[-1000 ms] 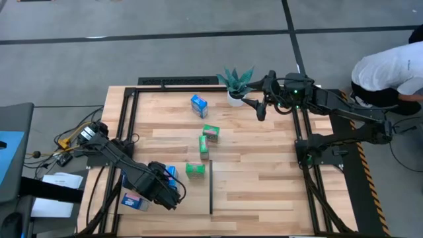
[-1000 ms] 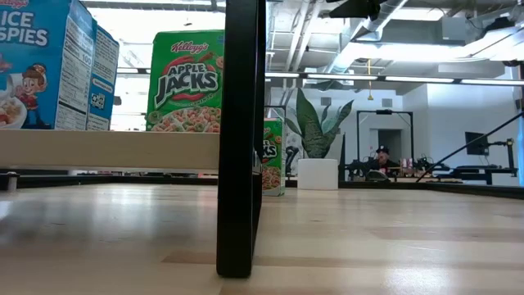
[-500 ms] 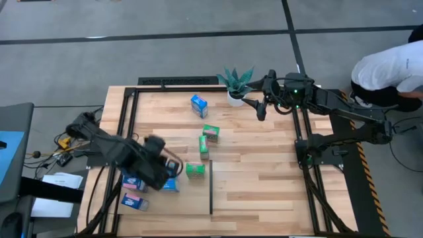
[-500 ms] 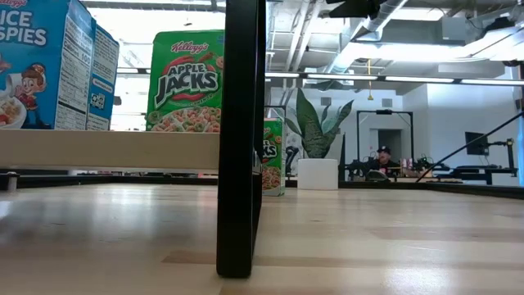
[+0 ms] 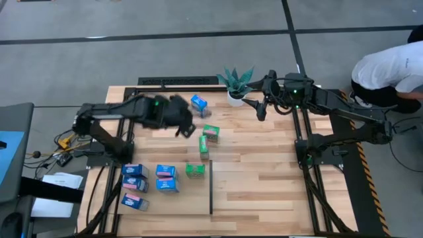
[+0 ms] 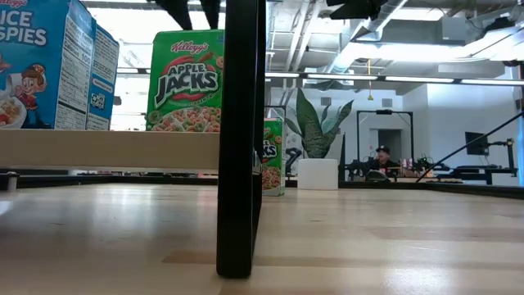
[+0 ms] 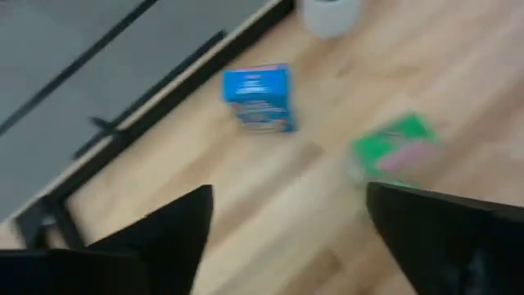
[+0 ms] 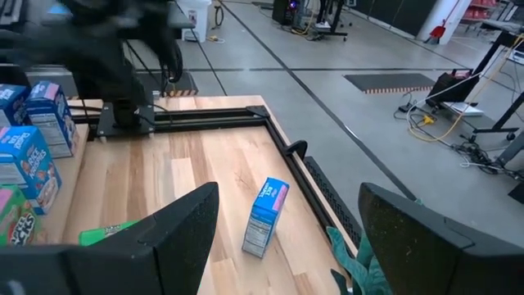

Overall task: Stack cereal on shelf
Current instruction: Put the light blue cereal box on the shelf aligned with the other light blue cereal boxes

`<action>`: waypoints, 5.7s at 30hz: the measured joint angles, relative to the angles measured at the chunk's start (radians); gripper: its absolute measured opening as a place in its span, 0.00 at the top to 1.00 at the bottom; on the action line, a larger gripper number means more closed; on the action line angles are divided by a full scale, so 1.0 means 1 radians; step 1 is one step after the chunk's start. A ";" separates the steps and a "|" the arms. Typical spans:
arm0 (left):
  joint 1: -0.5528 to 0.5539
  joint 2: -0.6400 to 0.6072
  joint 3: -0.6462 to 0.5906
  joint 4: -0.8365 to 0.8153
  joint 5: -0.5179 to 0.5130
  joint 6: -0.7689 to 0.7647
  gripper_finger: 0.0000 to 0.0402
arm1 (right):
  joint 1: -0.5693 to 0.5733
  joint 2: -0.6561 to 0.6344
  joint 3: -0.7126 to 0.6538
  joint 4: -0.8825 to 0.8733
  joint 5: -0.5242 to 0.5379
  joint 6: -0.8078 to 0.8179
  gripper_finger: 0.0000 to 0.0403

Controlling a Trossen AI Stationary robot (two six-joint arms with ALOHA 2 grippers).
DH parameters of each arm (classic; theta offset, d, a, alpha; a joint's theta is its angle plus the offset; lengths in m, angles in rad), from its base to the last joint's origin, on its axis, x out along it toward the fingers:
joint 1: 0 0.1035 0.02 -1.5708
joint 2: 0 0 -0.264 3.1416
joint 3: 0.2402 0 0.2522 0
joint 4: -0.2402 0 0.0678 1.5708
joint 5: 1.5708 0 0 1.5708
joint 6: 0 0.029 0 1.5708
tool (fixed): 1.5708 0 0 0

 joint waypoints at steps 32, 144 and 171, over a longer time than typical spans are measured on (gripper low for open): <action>0.531 0.278 -0.013 0.259 0.607 1.293 0.08 | -0.058 -0.004 0.000 0.000 0.002 0.019 0.21; 0.531 0.407 0.139 0.103 0.540 1.450 0.65 | -0.137 -0.004 0.001 0.001 0.001 0.019 0.21; 0.036 0.192 0.529 -0.234 0.586 0.669 0.66 | -0.134 -0.004 0.001 0.000 0.000 0.042 0.21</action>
